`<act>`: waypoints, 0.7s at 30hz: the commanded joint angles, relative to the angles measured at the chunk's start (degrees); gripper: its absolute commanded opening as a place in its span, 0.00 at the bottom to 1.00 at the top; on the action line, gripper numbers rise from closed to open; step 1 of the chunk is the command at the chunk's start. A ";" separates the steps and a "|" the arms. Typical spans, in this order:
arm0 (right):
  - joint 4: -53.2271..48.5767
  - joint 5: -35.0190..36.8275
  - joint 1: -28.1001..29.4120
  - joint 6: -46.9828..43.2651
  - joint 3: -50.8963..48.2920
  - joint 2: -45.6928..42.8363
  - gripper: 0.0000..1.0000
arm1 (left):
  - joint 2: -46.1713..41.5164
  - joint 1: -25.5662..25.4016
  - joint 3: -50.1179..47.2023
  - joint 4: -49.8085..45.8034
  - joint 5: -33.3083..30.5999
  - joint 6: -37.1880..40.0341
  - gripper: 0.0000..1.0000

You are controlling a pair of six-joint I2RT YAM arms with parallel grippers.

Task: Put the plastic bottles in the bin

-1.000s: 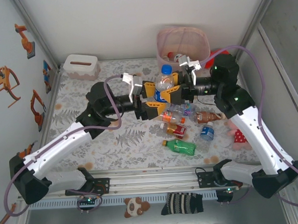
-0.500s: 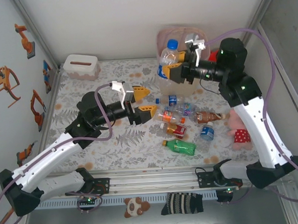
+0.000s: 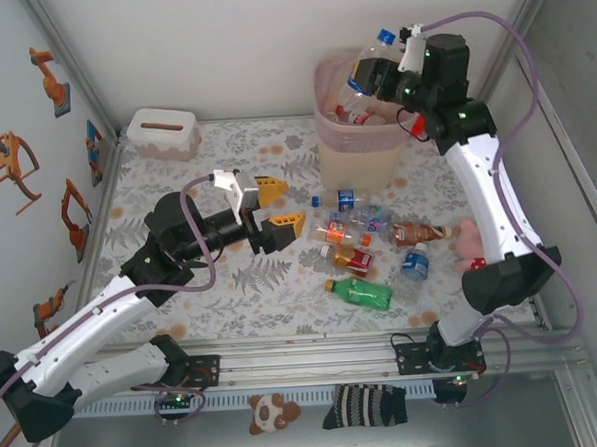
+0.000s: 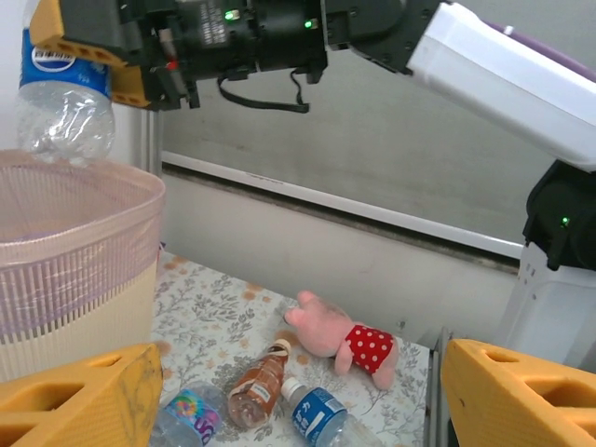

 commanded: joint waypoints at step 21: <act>0.34 23.61 0.02 52.73 16.90 24.63 0.46 | -2.16 0.14 -2.45 -0.16 -2.28 1.21 0.78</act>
